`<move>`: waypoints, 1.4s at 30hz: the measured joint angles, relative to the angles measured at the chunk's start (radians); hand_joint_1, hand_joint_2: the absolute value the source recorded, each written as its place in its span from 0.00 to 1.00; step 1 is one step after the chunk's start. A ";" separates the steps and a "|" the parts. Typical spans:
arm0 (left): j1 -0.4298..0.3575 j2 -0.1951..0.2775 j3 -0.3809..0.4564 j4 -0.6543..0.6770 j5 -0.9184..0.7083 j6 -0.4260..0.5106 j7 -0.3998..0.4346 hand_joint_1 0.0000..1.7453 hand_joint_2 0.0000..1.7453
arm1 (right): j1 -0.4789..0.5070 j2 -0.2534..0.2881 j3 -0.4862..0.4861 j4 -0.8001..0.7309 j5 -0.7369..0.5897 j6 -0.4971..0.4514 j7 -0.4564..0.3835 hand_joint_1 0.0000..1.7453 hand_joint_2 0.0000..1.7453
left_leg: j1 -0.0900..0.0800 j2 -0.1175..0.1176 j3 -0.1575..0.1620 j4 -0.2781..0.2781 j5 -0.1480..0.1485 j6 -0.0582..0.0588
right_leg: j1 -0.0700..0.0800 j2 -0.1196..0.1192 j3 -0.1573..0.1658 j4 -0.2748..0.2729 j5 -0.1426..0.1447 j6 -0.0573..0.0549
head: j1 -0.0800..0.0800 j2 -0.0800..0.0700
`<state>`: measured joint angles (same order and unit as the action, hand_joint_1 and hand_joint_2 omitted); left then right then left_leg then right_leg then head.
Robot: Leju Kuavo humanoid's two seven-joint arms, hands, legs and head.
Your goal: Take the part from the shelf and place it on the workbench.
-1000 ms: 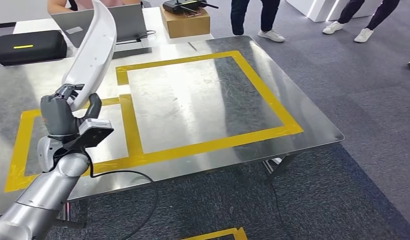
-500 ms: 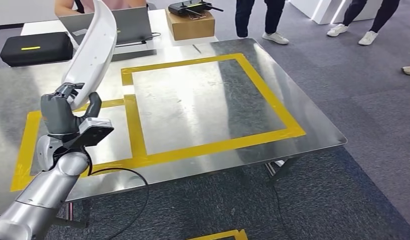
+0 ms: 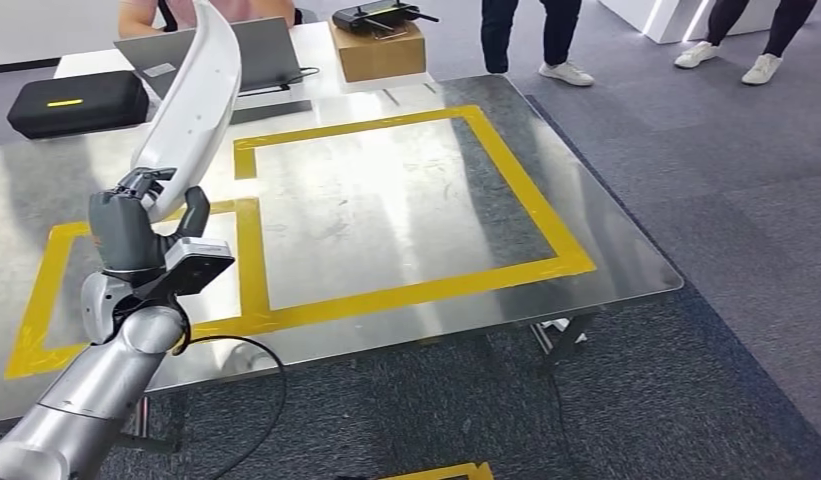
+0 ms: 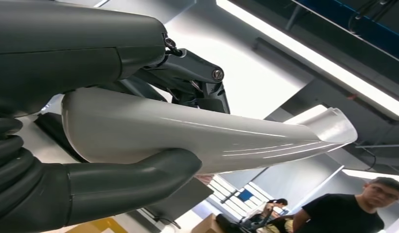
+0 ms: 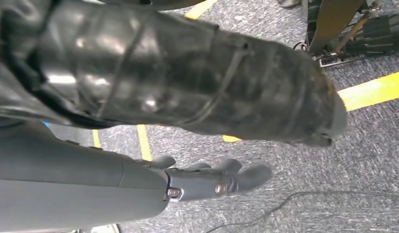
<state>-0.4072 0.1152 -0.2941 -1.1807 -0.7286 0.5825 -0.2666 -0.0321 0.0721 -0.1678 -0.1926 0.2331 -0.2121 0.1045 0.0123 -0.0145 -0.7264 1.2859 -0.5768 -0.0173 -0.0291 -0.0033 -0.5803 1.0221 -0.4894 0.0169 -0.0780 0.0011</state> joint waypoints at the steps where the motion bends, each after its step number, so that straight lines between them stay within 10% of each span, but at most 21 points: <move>1: 0.003 0.000 0.000 0.000 0.000 0.000 0.000 1.00 1.00 | 0.000 0.000 0.000 0.000 0.001 0.000 0.000 0.00 0.00 | 0.000 0.000 -0.013 0.024 0.001 0.001 | 0.001 -0.002 0.001 0.000 -0.001 -0.001 | 0.000 0.000; 5: 0.004 0.000 0.000 0.000 0.000 0.000 0.001 1.00 1.00 | -0.001 0.000 0.000 0.000 0.005 0.000 0.000 0.00 0.00 | -0.007 0.009 0.082 -0.183 0.119 0.021 | 0.005 -0.008 0.011 0.000 -0.008 0.004 | 0.000 0.000; 7: 0.003 0.000 0.000 0.000 0.000 0.000 0.001 1.00 1.00 | -0.001 0.000 0.000 0.000 0.005 0.000 0.000 0.00 0.00 | -0.014 0.016 0.112 -0.250 0.128 0.030 | 0.007 -0.010 0.009 0.000 -0.009 0.013 | 0.000 0.000; 10: 0.005 -0.001 0.001 -0.001 0.001 0.000 0.002 1.00 1.00 | -0.001 0.000 0.000 0.000 0.006 -0.001 0.000 0.00 0.00 | -0.016 0.012 0.120 -0.267 0.125 0.034 | 0.009 -0.016 0.012 -0.011 -0.006 0.027 | 0.001 0.000; 15: 0.005 -0.002 0.002 -0.002 0.002 -0.001 0.003 1.00 1.00 | -0.005 -0.001 0.000 0.000 0.009 -0.002 -0.001 0.00 0.00 | -0.014 0.008 0.134 -0.282 0.128 0.030 | 0.012 -0.016 0.029 -0.028 -0.004 -0.030 | 0.013 0.000; 19: 0.006 -0.002 0.002 -0.002 0.000 -0.002 0.004 1.00 1.00 | -0.004 -0.001 -0.001 0.000 0.010 0.000 -0.001 0.00 0.00 | -0.020 0.008 0.133 -0.281 0.128 0.038 | 0.008 -0.016 0.033 -0.036 0.004 -0.013 | 0.017 0.000; 24: 0.005 -0.002 0.002 -0.002 -0.003 -0.002 0.006 1.00 1.00 | -0.003 -0.001 -0.001 0.000 0.013 0.005 -0.001 0.00 0.00 | -0.021 0.009 0.130 -0.278 0.127 0.042 | 0.003 -0.016 0.035 -0.044 0.005 0.034 | 0.017 0.000; 42: 0.003 -0.002 0.002 0.000 -0.011 -0.002 0.013 1.00 1.00 | -0.003 -0.001 0.000 0.000 0.029 0.010 0.000 0.00 0.00 | -0.016 0.009 0.130 -0.278 0.128 0.042 | 0.007 -0.016 0.034 -0.042 0.004 0.034 | 0.017 0.000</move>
<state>-0.4040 0.1130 -0.2917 -1.1804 -0.7397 0.5802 -0.2532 -0.0346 0.0713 -0.1682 -0.1930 0.2617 -0.2018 0.1045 -0.0040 -0.0057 -0.5967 1.0081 -0.4487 0.0245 -0.0217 -0.0192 -0.5459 0.9797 -0.4854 0.0513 -0.0614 0.0011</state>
